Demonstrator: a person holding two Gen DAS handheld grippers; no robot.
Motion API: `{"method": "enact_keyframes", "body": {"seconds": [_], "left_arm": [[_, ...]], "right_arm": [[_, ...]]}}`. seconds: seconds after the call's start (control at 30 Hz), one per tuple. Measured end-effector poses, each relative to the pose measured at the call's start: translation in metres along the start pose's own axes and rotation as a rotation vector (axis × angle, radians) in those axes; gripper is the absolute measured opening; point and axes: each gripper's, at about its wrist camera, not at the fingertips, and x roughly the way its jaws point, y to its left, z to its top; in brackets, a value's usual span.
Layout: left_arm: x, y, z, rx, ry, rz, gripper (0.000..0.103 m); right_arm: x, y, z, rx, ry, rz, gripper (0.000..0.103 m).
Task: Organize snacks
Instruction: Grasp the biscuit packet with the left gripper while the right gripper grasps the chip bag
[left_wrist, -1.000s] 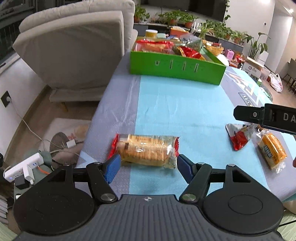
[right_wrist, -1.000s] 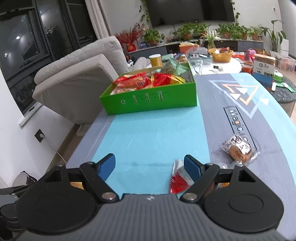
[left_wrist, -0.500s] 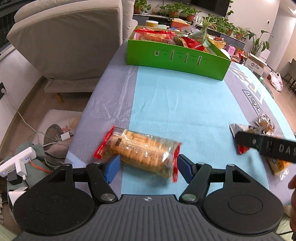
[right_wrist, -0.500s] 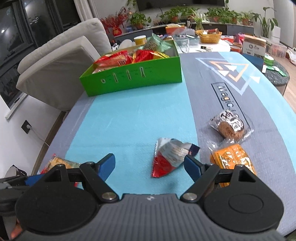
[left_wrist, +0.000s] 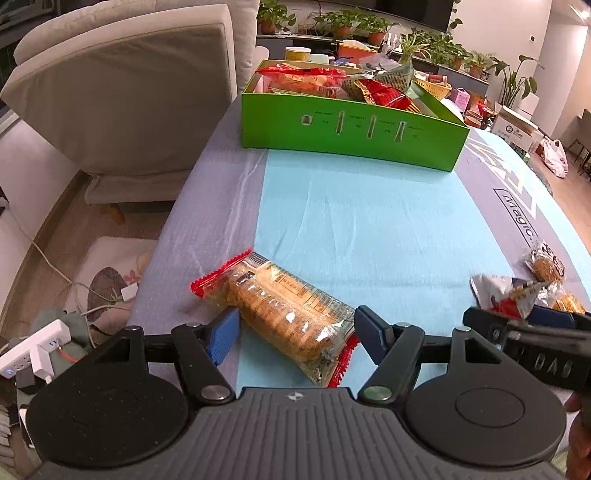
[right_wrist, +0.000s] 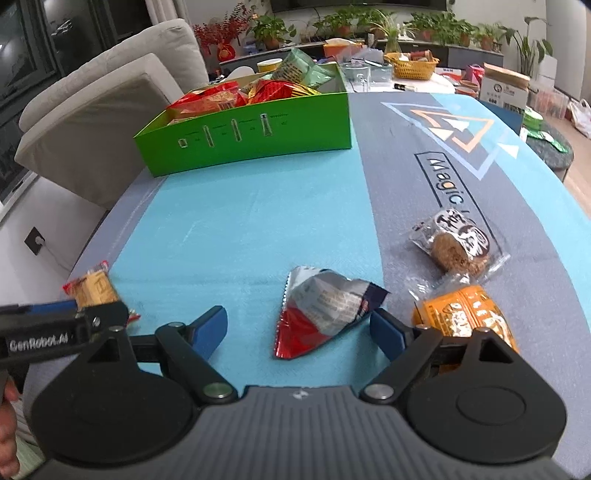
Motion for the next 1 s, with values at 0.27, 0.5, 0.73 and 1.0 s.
{"method": "enact_keyframes", "body": {"seconds": [0.27,0.5,0.73,1.0], "left_arm": [[0.012,-0.008,0.013,0.042,-0.020,-0.047,0.066],[0.012,-0.007,0.015,0.083,-0.069,-0.130,0.066],[0.007,-0.001,0.019,0.020,-0.040,-0.118,0.066],[0.022,-0.012,0.032,-0.075,0.026,-0.052,0.070]], "right_arm": [[0.008,0.006,0.005,-0.077,-0.044,0.014,0.058],[0.016,0.000,0.018,-0.033,-0.049,0.074,0.057],[0.016,-0.001,0.019,-0.051,-0.053,0.081,0.074],[0.013,0.001,0.017,-0.112,-0.040,0.094,0.077]]}}
